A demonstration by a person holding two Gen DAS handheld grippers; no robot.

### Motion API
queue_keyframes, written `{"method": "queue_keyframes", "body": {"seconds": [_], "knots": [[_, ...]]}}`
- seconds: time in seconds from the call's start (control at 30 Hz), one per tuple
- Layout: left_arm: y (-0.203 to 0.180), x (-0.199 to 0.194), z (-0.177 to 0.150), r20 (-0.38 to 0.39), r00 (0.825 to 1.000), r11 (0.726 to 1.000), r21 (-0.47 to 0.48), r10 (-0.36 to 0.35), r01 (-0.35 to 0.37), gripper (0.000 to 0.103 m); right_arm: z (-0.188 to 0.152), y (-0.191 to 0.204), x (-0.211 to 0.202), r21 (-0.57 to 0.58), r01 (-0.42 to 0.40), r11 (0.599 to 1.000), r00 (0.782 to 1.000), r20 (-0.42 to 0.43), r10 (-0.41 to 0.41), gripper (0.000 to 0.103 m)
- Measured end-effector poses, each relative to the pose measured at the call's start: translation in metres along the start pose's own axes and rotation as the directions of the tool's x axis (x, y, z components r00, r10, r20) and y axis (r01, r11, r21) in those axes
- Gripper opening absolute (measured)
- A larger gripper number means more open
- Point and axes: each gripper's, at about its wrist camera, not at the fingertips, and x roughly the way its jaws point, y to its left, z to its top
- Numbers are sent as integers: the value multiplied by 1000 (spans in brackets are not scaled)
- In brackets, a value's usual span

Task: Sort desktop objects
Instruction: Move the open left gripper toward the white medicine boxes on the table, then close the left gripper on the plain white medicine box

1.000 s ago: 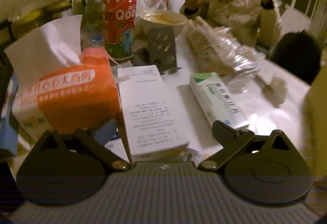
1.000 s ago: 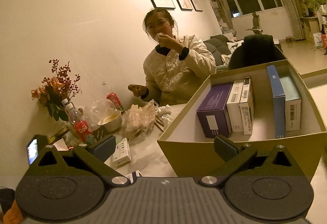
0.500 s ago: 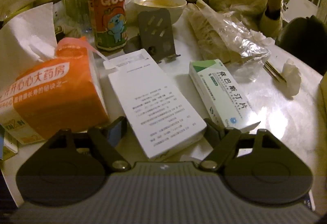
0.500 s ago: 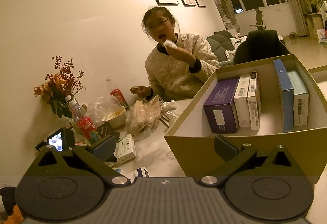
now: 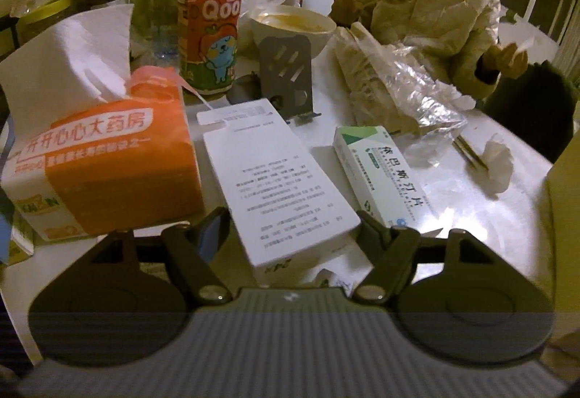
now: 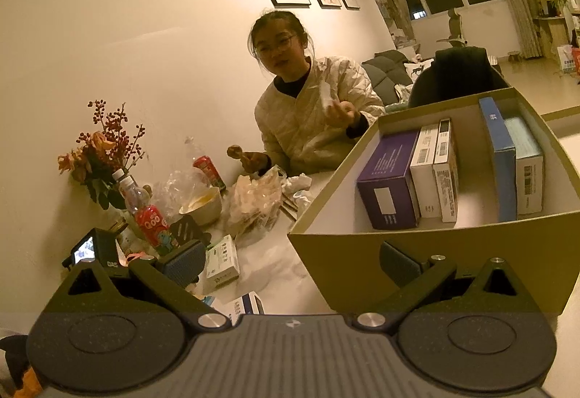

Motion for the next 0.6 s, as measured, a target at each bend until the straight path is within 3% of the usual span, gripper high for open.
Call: {"method": "queue_keyframes", "body": {"seconds": [0.6], "knots": [[2, -48, -16, 74, 990, 993, -5, -118, 119, 68, -11, 10, -4, 15, -35, 999, 999, -16, 36, 103]]}}
